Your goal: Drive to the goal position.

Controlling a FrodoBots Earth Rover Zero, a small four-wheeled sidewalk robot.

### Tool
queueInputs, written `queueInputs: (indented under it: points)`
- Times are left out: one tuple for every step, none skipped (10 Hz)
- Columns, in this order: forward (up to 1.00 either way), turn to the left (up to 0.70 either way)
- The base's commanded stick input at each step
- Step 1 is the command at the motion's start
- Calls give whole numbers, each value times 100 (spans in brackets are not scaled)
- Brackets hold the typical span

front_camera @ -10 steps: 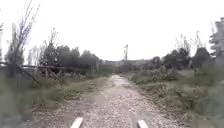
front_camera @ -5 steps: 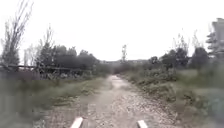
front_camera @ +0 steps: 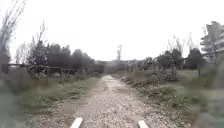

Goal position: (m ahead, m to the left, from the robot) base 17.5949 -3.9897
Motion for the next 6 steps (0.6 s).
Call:
queueInputs:
  points:
    - [70,0]
    - [70,0]
    - [70,0]
    - [70,0]
    - [70,0]
    - [70,0]
